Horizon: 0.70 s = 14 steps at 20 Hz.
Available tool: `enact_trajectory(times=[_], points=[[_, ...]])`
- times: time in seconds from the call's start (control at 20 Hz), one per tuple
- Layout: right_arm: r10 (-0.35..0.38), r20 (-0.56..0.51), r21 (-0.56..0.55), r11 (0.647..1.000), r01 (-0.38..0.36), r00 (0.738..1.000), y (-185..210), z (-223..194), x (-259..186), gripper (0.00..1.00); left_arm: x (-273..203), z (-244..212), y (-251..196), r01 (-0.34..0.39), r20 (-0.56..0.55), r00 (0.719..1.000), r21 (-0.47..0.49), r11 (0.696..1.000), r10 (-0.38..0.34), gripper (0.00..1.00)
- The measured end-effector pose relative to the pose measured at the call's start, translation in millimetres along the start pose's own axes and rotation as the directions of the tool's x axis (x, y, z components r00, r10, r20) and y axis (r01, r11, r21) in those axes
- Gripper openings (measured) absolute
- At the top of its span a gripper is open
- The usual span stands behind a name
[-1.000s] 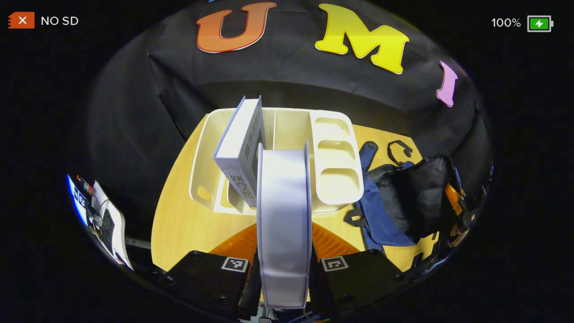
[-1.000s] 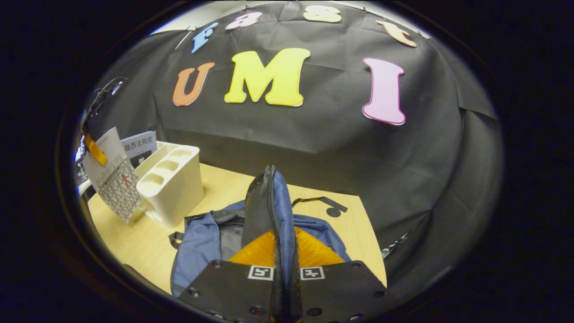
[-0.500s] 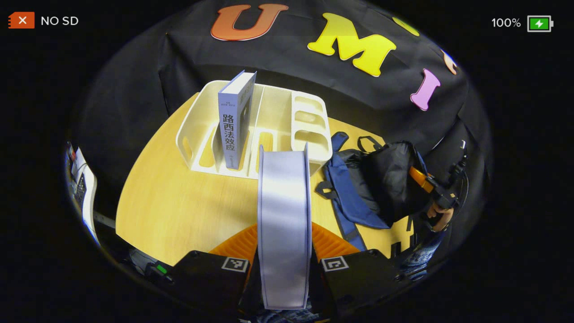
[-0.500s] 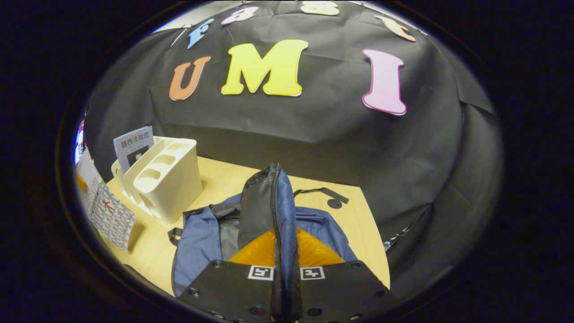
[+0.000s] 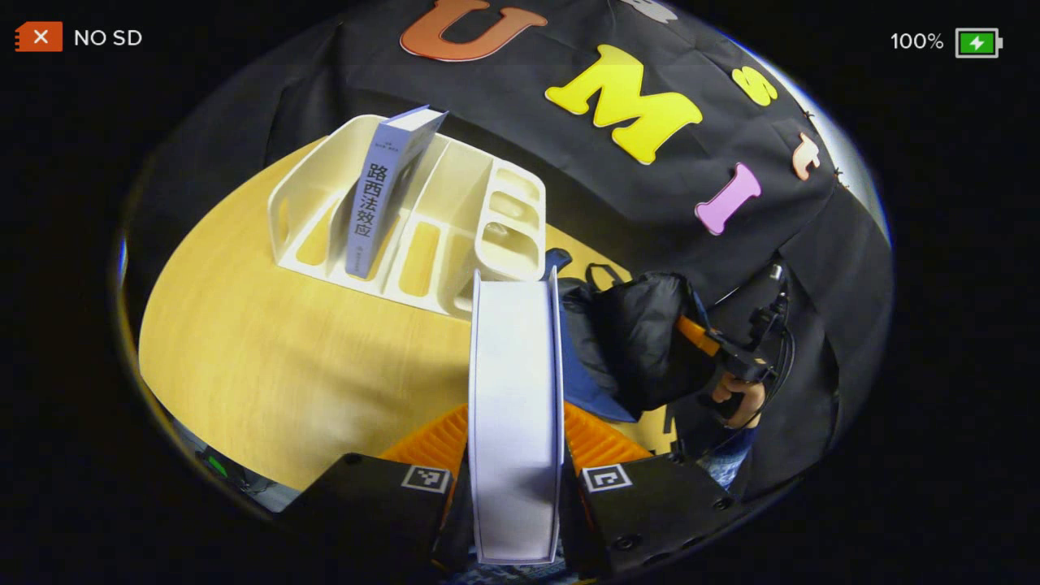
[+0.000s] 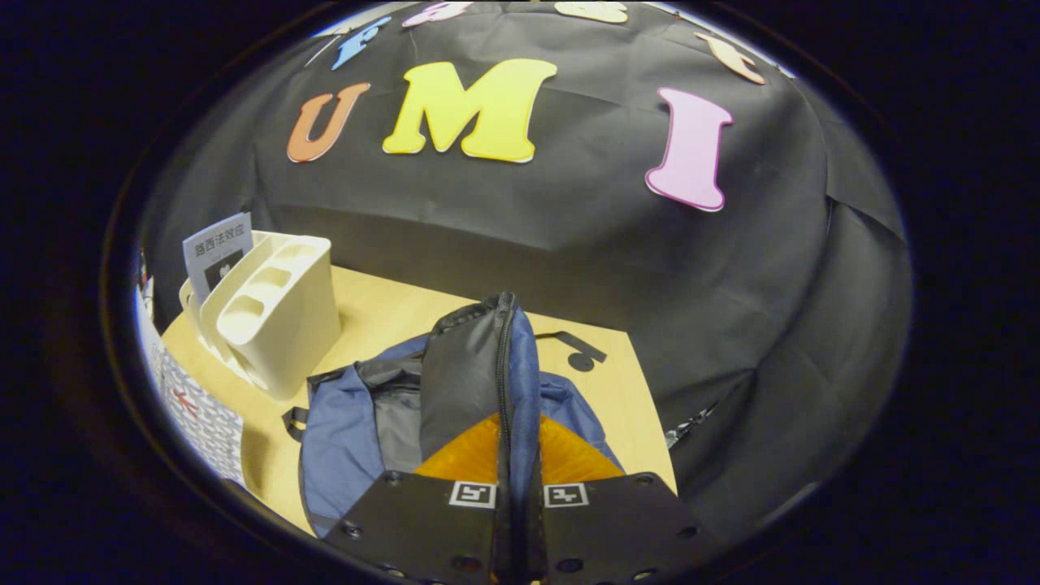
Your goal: Open the schoolbag, grab two books from the bookshelf and put them into the schoolbag.
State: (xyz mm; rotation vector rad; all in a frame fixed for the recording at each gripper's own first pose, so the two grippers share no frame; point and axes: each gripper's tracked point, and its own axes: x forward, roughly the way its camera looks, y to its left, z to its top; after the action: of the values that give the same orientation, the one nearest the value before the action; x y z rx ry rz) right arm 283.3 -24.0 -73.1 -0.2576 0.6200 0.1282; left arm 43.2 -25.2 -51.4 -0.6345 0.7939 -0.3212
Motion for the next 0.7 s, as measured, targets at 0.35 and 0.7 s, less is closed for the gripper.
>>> enact_trajectory(times=[0.35, 0.7], points=[[-0.028, -0.017, -0.026, 0.999, 0.027, 0.999, -7, 26, -7, 0.07, 66, 12, -67, 0.242, 0.030, 0.970, -0.136, 0.961, -0.240, 0.45], [-0.003, 0.058, -0.051, 0.999, 0.006, 0.998, -2, 54, -16, 0.07, 170, 16, -113, 0.281, 0.096, 0.959, -0.264, 0.922, -0.265, 0.45]])
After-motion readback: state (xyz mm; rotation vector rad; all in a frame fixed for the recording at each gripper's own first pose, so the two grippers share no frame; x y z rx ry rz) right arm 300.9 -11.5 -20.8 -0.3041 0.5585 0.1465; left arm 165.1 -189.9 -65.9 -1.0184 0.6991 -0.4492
